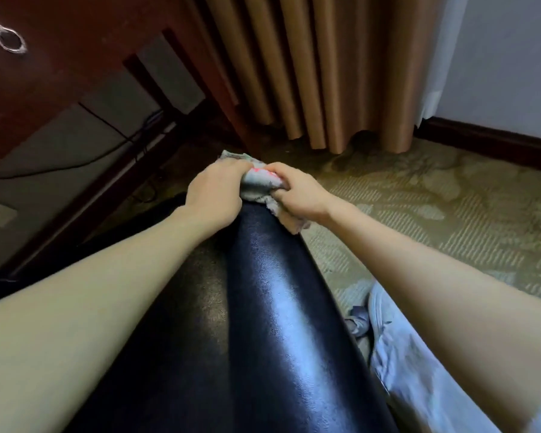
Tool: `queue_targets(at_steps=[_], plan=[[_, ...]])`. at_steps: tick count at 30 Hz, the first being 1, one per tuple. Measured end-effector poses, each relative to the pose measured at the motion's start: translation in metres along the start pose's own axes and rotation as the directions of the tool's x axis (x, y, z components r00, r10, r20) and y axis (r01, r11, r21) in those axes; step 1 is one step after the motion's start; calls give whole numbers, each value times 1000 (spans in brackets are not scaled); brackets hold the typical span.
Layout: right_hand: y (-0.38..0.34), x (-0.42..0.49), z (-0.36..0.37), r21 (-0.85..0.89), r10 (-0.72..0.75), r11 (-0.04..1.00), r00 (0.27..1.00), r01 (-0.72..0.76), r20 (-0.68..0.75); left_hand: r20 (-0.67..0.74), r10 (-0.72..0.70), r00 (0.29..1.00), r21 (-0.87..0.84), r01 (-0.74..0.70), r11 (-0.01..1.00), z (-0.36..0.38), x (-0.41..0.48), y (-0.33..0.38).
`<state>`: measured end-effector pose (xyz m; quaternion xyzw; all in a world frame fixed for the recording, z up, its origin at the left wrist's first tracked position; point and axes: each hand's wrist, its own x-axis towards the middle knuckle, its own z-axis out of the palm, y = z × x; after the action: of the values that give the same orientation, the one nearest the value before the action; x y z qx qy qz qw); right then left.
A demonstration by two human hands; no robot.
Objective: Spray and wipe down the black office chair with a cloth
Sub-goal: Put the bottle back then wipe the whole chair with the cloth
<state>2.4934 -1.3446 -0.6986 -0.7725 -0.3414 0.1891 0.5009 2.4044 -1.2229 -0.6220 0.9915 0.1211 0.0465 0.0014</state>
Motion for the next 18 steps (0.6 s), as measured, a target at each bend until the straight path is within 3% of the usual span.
queue_targets(at_steps=[8,18], plan=[[-13,-30,6,-129,-21,991,999,26,36,-12,3,1000,-33,-3,999,5,-33,-5],[-52,-261,12,-164,169,970,981,-182,-92,81,149,985,-305,-118,945,-16,-207,89]])
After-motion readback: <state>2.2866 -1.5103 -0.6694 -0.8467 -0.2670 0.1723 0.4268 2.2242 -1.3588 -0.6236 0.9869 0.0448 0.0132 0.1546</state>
